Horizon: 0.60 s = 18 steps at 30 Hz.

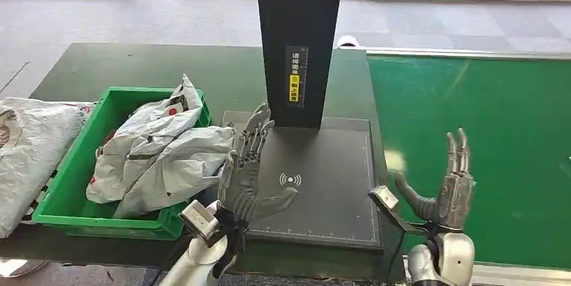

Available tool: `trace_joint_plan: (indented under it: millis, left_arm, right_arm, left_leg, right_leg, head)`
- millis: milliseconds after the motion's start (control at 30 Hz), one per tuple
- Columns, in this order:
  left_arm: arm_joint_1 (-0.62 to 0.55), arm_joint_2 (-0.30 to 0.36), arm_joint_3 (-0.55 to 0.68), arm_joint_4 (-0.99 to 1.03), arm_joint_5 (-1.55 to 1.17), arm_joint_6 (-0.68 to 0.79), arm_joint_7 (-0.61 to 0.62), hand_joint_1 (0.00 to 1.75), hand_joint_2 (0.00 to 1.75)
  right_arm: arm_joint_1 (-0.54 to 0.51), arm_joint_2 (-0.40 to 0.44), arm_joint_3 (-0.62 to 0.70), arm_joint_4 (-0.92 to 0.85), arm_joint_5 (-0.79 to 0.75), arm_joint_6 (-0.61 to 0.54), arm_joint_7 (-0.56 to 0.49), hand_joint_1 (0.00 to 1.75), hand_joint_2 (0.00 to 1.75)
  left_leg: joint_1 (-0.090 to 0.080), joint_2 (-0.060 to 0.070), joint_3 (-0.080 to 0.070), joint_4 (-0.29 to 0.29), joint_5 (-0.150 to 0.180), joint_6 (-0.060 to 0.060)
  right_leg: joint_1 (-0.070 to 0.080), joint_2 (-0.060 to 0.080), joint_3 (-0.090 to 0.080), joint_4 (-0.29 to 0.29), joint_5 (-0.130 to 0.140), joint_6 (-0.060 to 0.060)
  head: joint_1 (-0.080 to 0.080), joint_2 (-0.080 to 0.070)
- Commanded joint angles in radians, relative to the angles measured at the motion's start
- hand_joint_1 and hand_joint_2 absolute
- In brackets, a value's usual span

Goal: Moved the parcel from conveyor to table for the left to box.

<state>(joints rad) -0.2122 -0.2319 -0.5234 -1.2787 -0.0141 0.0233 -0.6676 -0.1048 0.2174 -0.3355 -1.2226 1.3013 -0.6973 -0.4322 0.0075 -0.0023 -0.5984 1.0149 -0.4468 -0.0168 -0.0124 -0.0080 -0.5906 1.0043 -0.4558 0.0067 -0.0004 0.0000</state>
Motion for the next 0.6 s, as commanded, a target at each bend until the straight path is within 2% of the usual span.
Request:
trace_joint_plan:
  millis: [33, 67, 133, 333, 600]
  left_arm:
    - [-0.076, 0.05, -0.075, 0.13, 0.007, -0.015, -0.031, 0.0, 1.75]
    - [-0.082, 0.059, -0.083, 0.136, 0.01, -0.018, -0.031, 0.0, 1.75]
    - [-0.084, 0.061, -0.084, 0.137, 0.012, -0.019, -0.031, 0.0, 1.75]
    - [-0.124, 0.075, -0.095, 0.182, 0.027, -0.023, -0.031, 0.0, 1.75]
    - [-0.124, 0.075, -0.101, 0.183, 0.025, -0.024, -0.031, 0.0, 1.75]
  right_arm:
    - [-0.071, -0.01, -0.343, 0.108, 0.067, -0.001, 0.039, 0.0, 1.75]
    - [-0.084, -0.01, -0.375, 0.113, 0.115, -0.001, 0.073, 0.0, 1.75]
    - [-0.086, -0.01, -0.379, 0.118, 0.119, -0.001, 0.077, 0.0, 1.75]
    - [-0.12, -0.051, -0.429, 0.223, 0.17, -0.001, 0.177, 0.0, 1.75]
    - [-0.125, -0.056, -0.428, 0.239, 0.167, -0.001, 0.178, 0.0, 1.75]
  left_leg:
    - [0.0, -0.002, 0.003, -0.003, 0.001, 0.001]
    - [0.0, -0.001, 0.003, -0.002, 0.0, 0.001]
    - [-0.001, 0.0, 0.004, -0.003, 0.001, 0.0]
    - [0.0, 0.0, 0.004, -0.002, 0.001, 0.0]
    - [0.0, 0.001, 0.004, -0.003, 0.0, 0.0]
  right_leg:
    - [0.0, -0.001, 0.004, -0.003, 0.001, 0.0]
    - [0.0, 0.0, 0.003, -0.002, 0.0, 0.0]
    - [-0.001, 0.001, 0.003, -0.002, 0.0, 0.0]
    - [0.0, 0.0, 0.003, -0.003, 0.001, 0.0]
    - [0.0, 0.002, 0.004, -0.003, 0.001, 0.0]
  head:
    - [0.0, 0.0]
    - [0.0, 0.0]
    - [0.0, 0.0]
    - [0.0, 0.0]
    - [0.0, 0.0]
